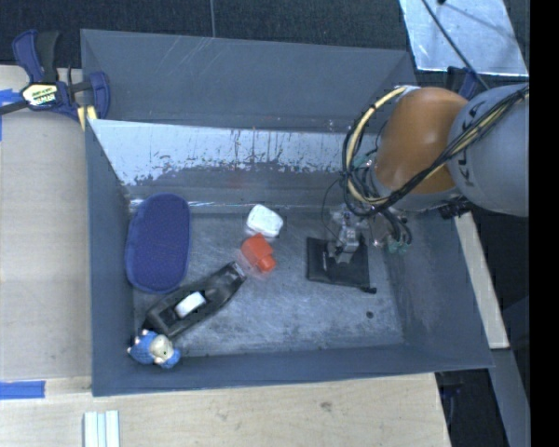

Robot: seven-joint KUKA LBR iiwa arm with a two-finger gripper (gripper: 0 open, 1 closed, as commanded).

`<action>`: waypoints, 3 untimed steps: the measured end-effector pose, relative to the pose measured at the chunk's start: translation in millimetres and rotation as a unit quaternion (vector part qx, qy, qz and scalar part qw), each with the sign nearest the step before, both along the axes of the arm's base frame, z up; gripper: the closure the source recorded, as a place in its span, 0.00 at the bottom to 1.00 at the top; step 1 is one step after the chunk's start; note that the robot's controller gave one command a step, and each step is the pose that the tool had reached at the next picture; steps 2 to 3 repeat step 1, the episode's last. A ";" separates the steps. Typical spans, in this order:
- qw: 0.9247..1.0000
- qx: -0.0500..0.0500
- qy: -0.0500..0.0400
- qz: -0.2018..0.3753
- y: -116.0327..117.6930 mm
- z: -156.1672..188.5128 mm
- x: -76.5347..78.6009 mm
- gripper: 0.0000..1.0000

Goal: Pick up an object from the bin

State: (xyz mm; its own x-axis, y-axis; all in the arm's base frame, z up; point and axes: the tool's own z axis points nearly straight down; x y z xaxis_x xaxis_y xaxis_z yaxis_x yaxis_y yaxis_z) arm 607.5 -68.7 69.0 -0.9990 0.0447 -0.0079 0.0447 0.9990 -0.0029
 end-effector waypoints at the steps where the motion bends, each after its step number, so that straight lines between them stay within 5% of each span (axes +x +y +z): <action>1: 1.000 0.001 -0.002 0.000 -0.4 80.3 2.9 1.00; 3: 1.000 0.001 -0.002 0.000 -0.4 80.3 2.9 1.00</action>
Offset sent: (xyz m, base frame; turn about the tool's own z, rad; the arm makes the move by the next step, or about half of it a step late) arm 0.0000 0.0001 0.0744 0.0000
